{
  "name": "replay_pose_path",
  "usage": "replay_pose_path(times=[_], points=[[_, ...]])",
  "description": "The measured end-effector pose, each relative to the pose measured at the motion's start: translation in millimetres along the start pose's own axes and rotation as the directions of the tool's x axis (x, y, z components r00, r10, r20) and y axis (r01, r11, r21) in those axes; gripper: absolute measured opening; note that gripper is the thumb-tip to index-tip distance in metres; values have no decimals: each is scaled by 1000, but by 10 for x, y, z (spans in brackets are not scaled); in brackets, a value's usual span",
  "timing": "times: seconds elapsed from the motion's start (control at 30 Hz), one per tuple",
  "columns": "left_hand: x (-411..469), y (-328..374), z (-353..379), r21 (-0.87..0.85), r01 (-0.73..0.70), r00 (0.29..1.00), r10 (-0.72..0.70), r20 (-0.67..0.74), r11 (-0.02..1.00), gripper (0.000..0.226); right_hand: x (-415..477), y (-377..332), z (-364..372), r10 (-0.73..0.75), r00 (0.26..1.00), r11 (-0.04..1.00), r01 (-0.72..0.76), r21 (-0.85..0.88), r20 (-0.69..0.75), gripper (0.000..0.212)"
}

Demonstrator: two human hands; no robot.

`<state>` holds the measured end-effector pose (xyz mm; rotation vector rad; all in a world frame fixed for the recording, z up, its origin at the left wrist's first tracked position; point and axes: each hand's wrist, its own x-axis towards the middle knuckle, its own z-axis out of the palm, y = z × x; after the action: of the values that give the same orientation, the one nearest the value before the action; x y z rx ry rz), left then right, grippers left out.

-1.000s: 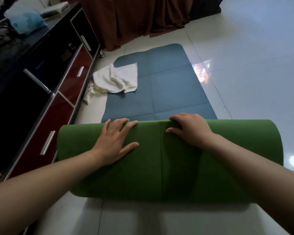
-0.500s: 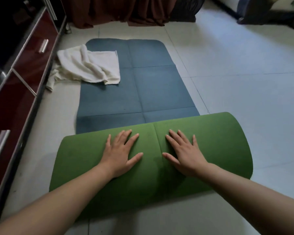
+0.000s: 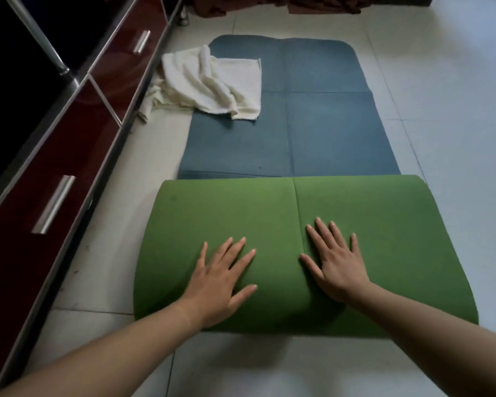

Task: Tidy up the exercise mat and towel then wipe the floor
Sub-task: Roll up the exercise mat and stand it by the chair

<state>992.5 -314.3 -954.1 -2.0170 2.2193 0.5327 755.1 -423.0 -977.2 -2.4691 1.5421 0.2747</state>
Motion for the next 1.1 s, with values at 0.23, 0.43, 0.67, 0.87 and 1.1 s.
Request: replay_pose_path(times=[0.23,0.43,0.67,0.87,1.1], points=[[284,-76,211,26,-21,995,18,99,999,81,75,46,171,78,997,995,-80,56,25,80],[581,-179,400,6,-48,977,45,207,999,76,-141,176,492,150,980,985,-159,68,129,75],[636,-235,519,40,-47,972,36,234,998,70,-90,244,529,110,971,988,-129,81,211,73],[669,-194,424,80,-38,962,14,271,996,70,-52,256,485,92,955,990,-117,75,282,76],[444,9,315,-33,46,983,-39,180,998,58,-144,183,285,49,964,995,-69,69,260,64]])
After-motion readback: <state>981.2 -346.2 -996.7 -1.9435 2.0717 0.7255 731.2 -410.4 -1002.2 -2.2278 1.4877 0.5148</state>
